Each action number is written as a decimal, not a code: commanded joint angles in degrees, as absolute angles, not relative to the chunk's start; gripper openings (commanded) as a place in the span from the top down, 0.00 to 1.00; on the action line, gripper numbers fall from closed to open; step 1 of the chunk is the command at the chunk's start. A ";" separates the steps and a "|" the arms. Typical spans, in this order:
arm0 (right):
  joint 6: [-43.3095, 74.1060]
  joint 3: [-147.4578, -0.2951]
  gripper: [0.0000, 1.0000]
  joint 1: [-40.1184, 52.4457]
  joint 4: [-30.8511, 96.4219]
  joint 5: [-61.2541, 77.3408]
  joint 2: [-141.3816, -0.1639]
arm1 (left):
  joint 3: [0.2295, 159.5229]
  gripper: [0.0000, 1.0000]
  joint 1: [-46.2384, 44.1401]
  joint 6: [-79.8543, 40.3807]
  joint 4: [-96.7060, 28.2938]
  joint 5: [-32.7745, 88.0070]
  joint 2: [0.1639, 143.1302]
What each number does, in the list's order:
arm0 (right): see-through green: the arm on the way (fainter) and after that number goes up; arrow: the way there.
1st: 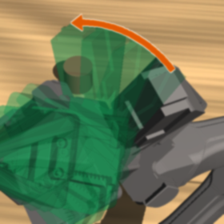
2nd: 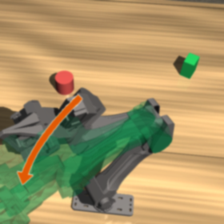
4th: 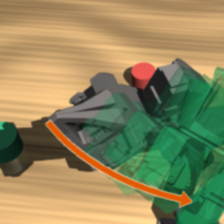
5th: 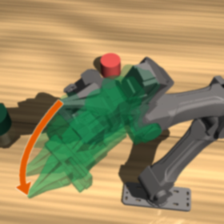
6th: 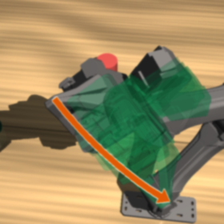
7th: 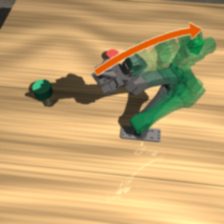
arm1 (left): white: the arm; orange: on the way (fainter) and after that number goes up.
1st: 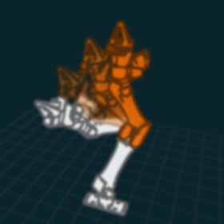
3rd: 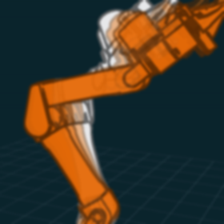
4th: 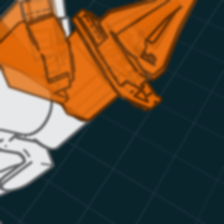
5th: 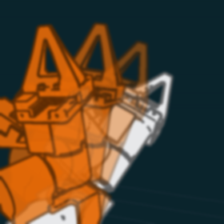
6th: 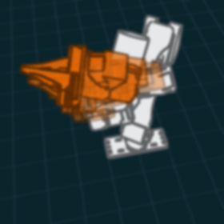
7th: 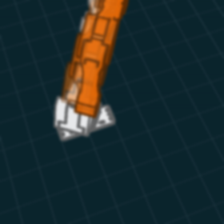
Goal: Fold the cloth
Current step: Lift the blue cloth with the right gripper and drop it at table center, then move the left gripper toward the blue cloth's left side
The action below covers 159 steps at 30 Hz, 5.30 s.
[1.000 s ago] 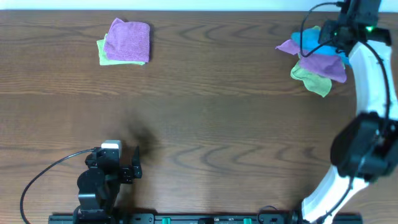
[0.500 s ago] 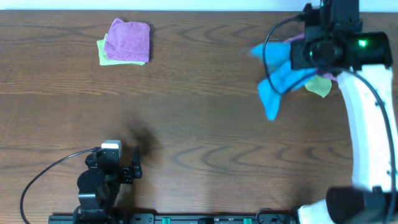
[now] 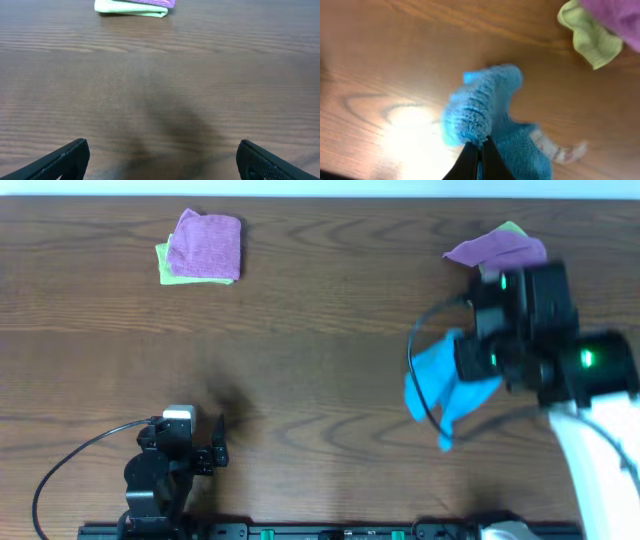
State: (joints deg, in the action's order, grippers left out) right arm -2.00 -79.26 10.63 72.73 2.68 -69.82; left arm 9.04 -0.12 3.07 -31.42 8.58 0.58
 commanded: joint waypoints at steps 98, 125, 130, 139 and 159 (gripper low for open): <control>36.84 -36.18 0.30 10.04 17.87 0.69 -82.59 | 54.15 0.05 -0.43 -28.64 -40.27 46.19 66.28; 40.80 -36.18 0.53 10.07 12.73 2.00 -88.42 | 54.15 0.05 -9.41 -43.62 -31.46 44.21 75.53; 40.88 -36.18 0.90 10.04 12.08 2.00 -88.42 | 54.15 0.05 -11.44 -46.65 -27.75 44.62 79.07; 39.72 -36.25 0.99 10.04 11.62 2.04 -84.99 | 54.15 0.05 -12.08 -47.86 -24.14 44.60 80.36; 35.00 -36.32 0.99 10.04 28.29 -0.67 -60.01 | 54.08 0.05 -14.74 -53.82 -22.35 45.78 88.18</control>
